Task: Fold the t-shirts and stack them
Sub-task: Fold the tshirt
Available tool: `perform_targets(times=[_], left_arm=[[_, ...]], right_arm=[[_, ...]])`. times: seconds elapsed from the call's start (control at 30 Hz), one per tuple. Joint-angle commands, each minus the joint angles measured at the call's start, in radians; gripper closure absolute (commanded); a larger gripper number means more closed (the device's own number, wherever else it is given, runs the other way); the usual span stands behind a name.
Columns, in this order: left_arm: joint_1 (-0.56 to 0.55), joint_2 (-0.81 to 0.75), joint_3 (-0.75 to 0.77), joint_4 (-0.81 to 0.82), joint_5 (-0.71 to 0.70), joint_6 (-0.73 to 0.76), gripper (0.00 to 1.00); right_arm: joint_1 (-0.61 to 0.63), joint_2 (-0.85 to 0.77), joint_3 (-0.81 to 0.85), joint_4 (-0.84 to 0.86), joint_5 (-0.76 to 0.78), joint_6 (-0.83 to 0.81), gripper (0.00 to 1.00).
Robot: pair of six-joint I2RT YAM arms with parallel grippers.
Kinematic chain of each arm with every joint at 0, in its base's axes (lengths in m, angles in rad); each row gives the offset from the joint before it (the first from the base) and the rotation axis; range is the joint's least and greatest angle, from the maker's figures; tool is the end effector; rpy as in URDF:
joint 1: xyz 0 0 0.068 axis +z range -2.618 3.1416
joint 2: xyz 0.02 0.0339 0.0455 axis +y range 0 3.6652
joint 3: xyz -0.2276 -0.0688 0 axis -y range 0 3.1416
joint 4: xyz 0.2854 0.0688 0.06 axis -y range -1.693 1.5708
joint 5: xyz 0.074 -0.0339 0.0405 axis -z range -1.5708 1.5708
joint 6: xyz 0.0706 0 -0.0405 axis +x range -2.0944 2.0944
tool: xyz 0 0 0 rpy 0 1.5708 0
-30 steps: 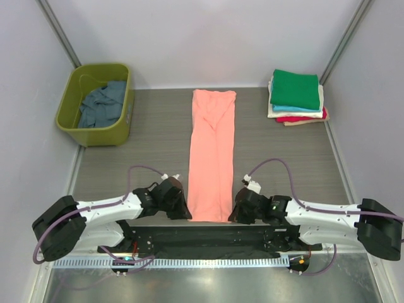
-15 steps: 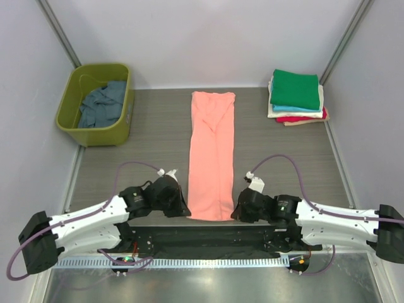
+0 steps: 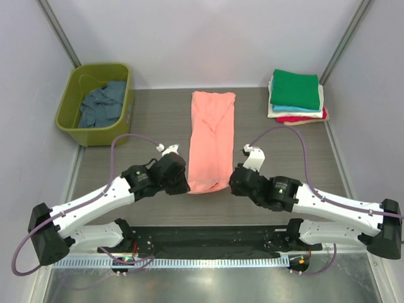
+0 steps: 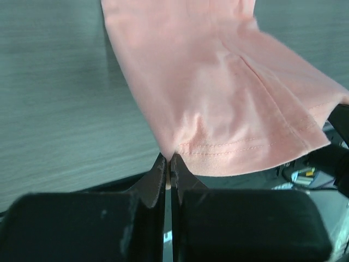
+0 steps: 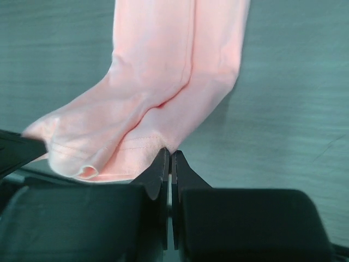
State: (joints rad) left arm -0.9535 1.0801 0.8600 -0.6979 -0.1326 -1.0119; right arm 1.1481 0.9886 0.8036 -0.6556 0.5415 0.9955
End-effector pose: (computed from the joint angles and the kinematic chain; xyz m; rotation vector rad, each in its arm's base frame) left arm 0.1765 -0.2326 0.1961 -0.1344 2.5978 -0.6366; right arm 0.1465 0.2369 0.2099 0.0678 2.3059 0.4652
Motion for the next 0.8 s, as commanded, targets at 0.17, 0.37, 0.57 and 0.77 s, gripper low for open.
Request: perform_targets(times=[0.17,0.37,0.57,0.77], left_arm=[[0.166,0.133,0.232,-0.018,-0.067,0.168,1.00],[0.335,0.297,0.382,0.029,0.008,0.259,1.00],[0.418,0.513,0.540,0.052,0.066,0.302,1.00],[0.467,0.705,0.703,0.023,0.105,0.326,1.00]], right_arm=[[-0.226,0.152,0.177,0.075,0.097,-0.257,0.99],[-0.388,0.270,0.259,0.180,0.019,-0.386,0.99],[-0.479,0.416,0.354,0.241,-0.023,-0.445,0.99],[-0.541,0.568,0.417,0.293,-0.071,-0.463,0.99]])
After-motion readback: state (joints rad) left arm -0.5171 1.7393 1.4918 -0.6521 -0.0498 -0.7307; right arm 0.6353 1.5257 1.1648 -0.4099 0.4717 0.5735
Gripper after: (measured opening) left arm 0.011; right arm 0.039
